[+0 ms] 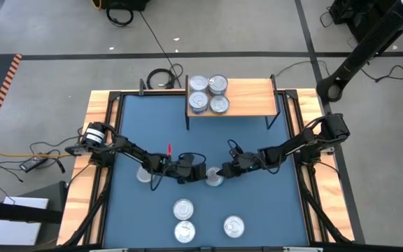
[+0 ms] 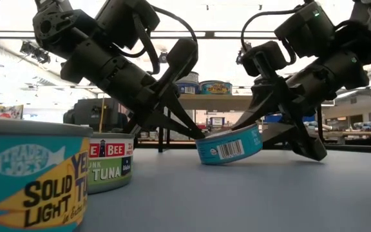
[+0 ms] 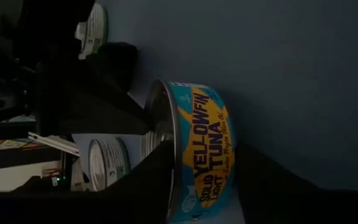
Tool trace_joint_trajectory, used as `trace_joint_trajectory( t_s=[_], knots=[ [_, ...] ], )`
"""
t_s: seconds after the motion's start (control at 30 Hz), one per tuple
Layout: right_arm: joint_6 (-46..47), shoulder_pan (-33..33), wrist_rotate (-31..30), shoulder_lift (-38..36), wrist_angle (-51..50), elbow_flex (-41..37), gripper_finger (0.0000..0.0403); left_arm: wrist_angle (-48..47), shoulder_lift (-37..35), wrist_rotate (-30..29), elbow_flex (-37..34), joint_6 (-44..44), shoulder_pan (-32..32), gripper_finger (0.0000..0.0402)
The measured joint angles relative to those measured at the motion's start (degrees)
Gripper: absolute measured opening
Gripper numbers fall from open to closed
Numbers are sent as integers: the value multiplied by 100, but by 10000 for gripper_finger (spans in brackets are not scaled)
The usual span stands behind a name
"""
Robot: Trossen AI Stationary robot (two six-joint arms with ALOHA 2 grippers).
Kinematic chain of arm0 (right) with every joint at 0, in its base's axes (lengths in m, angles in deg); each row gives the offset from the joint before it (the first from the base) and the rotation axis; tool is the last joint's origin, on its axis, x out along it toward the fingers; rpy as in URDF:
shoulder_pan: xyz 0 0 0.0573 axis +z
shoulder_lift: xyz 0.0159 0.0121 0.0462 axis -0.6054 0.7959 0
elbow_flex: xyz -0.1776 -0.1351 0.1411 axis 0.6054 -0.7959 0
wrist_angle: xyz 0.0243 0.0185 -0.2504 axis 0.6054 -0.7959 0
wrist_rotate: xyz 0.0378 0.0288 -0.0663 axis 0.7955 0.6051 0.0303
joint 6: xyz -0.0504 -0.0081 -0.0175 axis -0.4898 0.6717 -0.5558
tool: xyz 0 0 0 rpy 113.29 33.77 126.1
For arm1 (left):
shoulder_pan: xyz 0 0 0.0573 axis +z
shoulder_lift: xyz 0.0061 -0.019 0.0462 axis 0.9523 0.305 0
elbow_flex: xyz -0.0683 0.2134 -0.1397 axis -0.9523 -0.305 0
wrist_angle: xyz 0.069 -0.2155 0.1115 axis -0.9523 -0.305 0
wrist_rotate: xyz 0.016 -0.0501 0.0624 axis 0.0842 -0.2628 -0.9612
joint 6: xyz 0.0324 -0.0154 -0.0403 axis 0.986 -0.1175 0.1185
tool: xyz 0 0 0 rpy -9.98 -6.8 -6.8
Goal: Stack canned seafood by type on shelf
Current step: Stack the yellow blue tuna can on top of the yellow blue tuna can on the shelf
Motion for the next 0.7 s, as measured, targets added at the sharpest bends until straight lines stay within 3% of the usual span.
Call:
trace_joint_trajectory(
  t_s=[0.33, 0.7],
  knots=[
    [-218, 11, 148, 11, 131, 0, 124, 381, 11, 60, -30, 544, -7, 7],
    [-237, 15, 150, 16, 230, 2, 124, 857, -114, 55, -37, 798, 0, 71]
  ],
)
